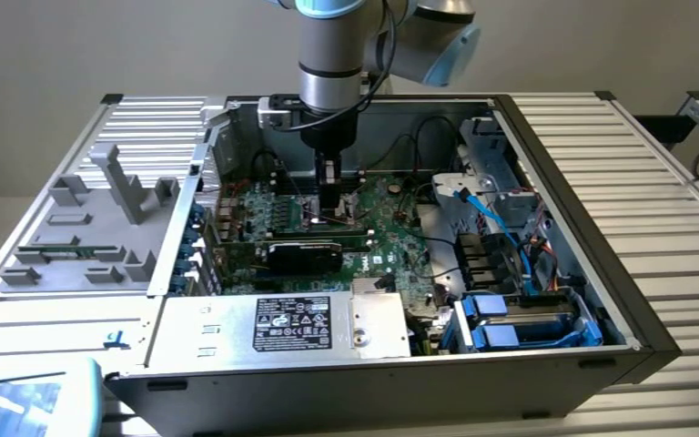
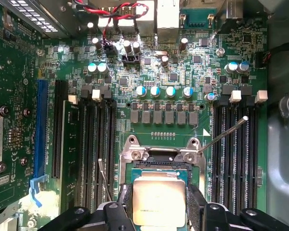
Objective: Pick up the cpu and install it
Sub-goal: 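Place the cpu into insertion slot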
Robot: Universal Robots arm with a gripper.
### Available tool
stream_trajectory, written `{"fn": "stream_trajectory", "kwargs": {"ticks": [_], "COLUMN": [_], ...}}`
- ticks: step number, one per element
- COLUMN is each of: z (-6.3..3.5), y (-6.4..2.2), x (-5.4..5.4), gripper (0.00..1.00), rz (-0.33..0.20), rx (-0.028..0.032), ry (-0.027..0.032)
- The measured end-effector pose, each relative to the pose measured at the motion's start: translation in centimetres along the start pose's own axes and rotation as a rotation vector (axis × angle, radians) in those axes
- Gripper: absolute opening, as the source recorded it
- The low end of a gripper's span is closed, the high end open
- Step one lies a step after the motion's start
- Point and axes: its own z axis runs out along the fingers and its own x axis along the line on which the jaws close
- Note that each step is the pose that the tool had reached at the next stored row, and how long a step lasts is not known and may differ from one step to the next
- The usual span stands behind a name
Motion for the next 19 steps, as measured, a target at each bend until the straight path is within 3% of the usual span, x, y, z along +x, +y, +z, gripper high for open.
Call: {"fn": "stream_trajectory", "kwargs": {"ticks": [9, 14, 19], "z": [-0.03, -0.03, 0.06], "y": [0.00, 0.00, -0.02], "x": [0.00, 0.00, -0.01], "gripper": [0.55, 0.55, 0.55], "rz": [0.001, 0.001, 0.002], "rx": [-0.0017, -0.0051, -0.0050], "ry": [0.0015, 0.0072, 0.0072]}}
